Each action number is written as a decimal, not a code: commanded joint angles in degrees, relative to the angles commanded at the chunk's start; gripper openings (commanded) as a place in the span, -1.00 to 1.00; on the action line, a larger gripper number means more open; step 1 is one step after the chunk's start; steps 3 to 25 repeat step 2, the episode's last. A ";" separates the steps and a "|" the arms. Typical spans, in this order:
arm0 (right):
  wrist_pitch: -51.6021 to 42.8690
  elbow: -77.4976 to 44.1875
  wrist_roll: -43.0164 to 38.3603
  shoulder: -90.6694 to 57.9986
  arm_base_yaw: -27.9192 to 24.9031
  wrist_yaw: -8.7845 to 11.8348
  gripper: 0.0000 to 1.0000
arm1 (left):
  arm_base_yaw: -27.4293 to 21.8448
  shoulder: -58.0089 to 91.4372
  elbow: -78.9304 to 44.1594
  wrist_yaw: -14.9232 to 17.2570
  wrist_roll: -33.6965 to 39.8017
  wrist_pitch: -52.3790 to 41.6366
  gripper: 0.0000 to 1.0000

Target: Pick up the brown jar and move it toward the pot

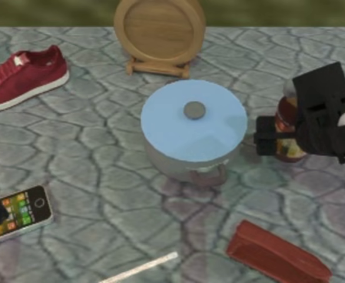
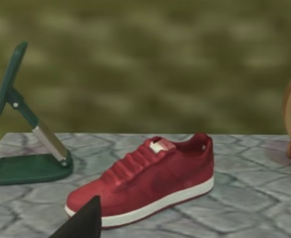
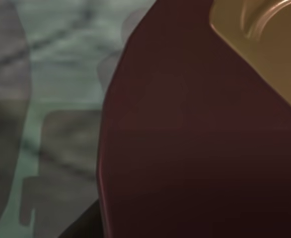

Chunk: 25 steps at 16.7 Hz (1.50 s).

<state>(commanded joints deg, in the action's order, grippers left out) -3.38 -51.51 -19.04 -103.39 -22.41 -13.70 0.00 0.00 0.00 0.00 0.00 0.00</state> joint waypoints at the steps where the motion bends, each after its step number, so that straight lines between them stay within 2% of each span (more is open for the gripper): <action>1: 0.00 0.00 0.00 0.00 0.00 0.00 1.00 | 0.00 0.00 0.00 0.00 0.00 0.00 1.00; 25: 0.00 0.00 0.00 0.00 0.00 0.00 1.00 | 0.00 0.00 0.00 0.00 0.00 0.00 1.00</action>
